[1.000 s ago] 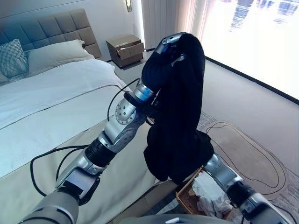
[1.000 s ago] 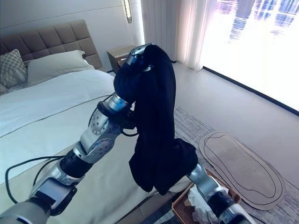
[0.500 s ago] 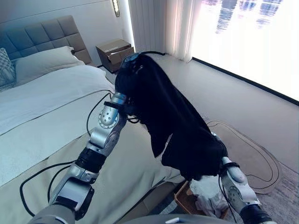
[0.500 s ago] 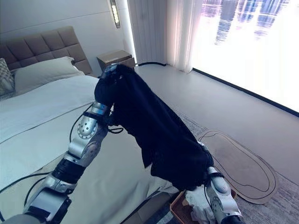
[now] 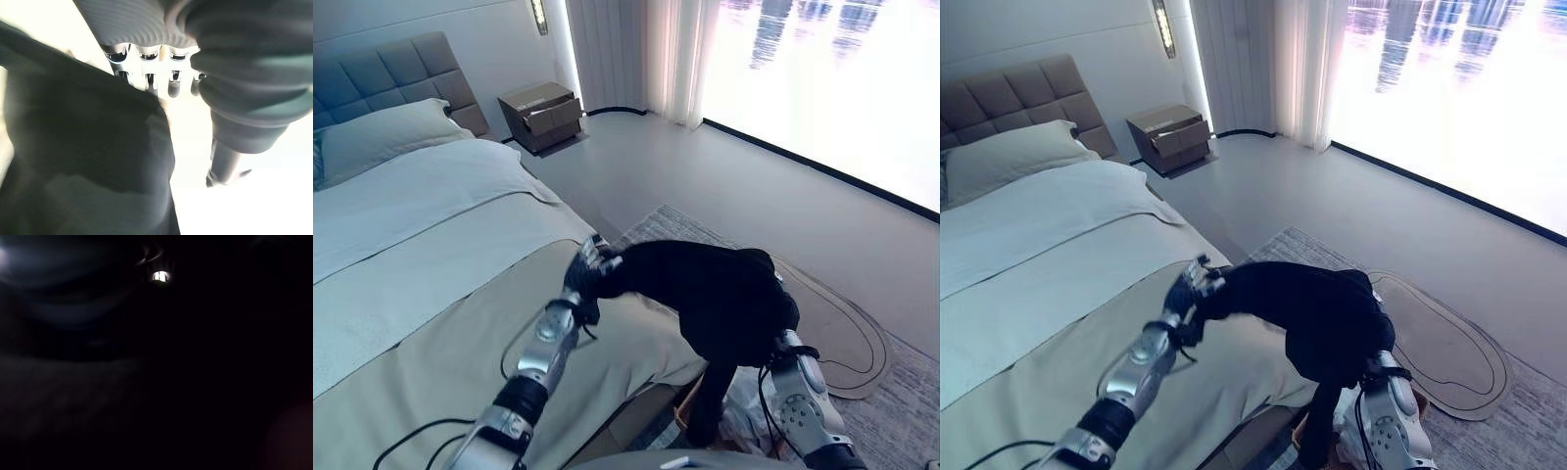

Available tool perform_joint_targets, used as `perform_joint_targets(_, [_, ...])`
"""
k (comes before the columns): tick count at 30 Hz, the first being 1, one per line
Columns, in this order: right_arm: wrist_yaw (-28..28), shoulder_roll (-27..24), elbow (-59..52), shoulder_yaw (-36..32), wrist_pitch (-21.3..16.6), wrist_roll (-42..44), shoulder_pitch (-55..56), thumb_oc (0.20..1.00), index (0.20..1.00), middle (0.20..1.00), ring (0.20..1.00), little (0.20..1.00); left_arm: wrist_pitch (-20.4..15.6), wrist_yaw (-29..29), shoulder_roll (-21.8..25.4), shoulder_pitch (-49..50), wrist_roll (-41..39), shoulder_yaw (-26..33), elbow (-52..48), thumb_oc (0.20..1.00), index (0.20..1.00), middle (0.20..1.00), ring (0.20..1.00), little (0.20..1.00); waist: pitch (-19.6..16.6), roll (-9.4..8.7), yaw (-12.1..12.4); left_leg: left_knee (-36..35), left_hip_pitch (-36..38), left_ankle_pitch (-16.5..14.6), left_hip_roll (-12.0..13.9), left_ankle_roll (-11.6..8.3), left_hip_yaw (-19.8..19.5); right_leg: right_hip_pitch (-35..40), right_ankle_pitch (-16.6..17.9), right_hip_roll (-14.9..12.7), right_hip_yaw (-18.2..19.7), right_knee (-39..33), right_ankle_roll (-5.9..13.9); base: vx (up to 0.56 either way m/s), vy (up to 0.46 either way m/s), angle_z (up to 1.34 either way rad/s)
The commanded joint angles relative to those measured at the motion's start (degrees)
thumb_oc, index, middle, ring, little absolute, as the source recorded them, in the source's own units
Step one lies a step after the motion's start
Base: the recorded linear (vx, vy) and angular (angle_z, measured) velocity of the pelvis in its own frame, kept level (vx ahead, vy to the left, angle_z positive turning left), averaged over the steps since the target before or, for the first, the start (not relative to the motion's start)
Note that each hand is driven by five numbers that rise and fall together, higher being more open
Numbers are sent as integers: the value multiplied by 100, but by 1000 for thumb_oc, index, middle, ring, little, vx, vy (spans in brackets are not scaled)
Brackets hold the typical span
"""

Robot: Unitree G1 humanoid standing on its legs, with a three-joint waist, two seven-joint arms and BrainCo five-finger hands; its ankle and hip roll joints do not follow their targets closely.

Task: Pick up clothes into the bucket

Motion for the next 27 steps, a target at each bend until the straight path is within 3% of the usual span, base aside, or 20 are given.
perform_joint_targets(1, [-120,111,-913,-478,-649,198,-202,200,200,200,200,200,-164,-345,66,-281,-188,-99,114,1000,1000,1000,1000,1000,-101,-290,-26,720,-517,-287,302,-136,-136,-410,327,-352,-298,256,228,0,0,0])
perform_joint_targets(5, [-340,95,-1019,-714,-775,-13,-233,200,200,200,200,200,-109,-666,2,71,-333,-359,45,1000,1000,1000,1000,1000,-64,-289,-21,742,-583,-283,307,-128,-159,-452,315,-337,-296,282,218,-8,-5,0])
perform_joint_targets(8, [-612,-115,-1236,-1193,-956,-524,-313,200,200,200,200,200,-108,-1576,280,468,-842,-669,-480,1000,1000,1000,1000,1000,-2,-263,-42,773,-658,-288,310,-117,-178,-540,310,-323,-268,317,219,-24,-12,0])
perform_joint_targets(9, [-617,-110,-1240,-1195,-954,-529,-309,200,200,200,200,200,-103,-1583,290,474,-849,-671,-489,1000,1000,1000,1000,1000,-4,-264,-36,776,-659,-291,312,-118,-176,-543,309,-321,-265,320,218,0,0,0])
perform_joint_targets(11, [-630,-233,-1437,-1527,-1087,-679,-345,200,200,200,200,200,-152,-2153,637,902,-1454,-439,-887,1000,1000,1000,1000,1000,-3,-237,-33,757,-661,-286,319,-121,-153,-570,289,-304,-225,345,213,0,0,0])
perform_joint_targets(13, [-622,-262,-1509,-1603,-1118,-711,-317,200,200,200,200,200,-160,-2232,664,1059,-1664,-290,-944,1000,1000,1000,1000,1000,-15,-234,-35,746,-657,-285,328,-126,-141,-586,277,-295,-216,359,205,2,-24,-5])
perform_joint_targets(15, [-554,-355,-1776,-1866,-1194,-832,-206,200,200,200,200,200,-218,-2421,764,1447,-2234,332,-1318,1000,1000,1000,1000,1000,-12,-216,-26,782,-699,-258,380,-184,-164,-619,222,-234,-198,428,169,-20,-75,-3])
perform_joint_targets(21, [-440,-449,-1985,-2181,-1207,-1008,86,200,200,200,200,200,-621,-2188,853,1814,-2259,1298,-1960,1000,1000,1000,1000,1000,-39,-219,-102,800,-741,-136,620,-316,-252,-595,102,61,-142,470,-9,-20,-107,4])
perform_joint_targets(24, [-403,-403,-1922,-2172,-1150,-1068,224,200,200,200,200,200,-899,-1822,578,1892,-2246,1895,-2141,1000,1000,1000,1000,1000,-45,-324,-104,1044,-701,-247,769,-259,-387,-661,-27,262,40,677,-147,-17,-114,-3])
perform_joint_targets(25, [-424,-407,-1878,-2134,-1106,-1163,257,200,200,200,200,200,-990,-1719,489,1872,-2193,1989,-2187,1000,1000,1000,1000,1000,4,-363,-62,1325,-722,-389,704,-246,-492,-683,-30,263,154,747,-155,-38,-79,-16])
perform_joint_targets(27, [-471,-459,-1767,-2153,-1038,-1305,255,200,200,200,200,200,-1168,-1538,382,1800,-2097,2141,-2289,1000,1000,1000,1000,1000,135,-405,17,1661,-792,-611,270,-206,-834,-700,24,193,285,790,-140,-64,46,-33])
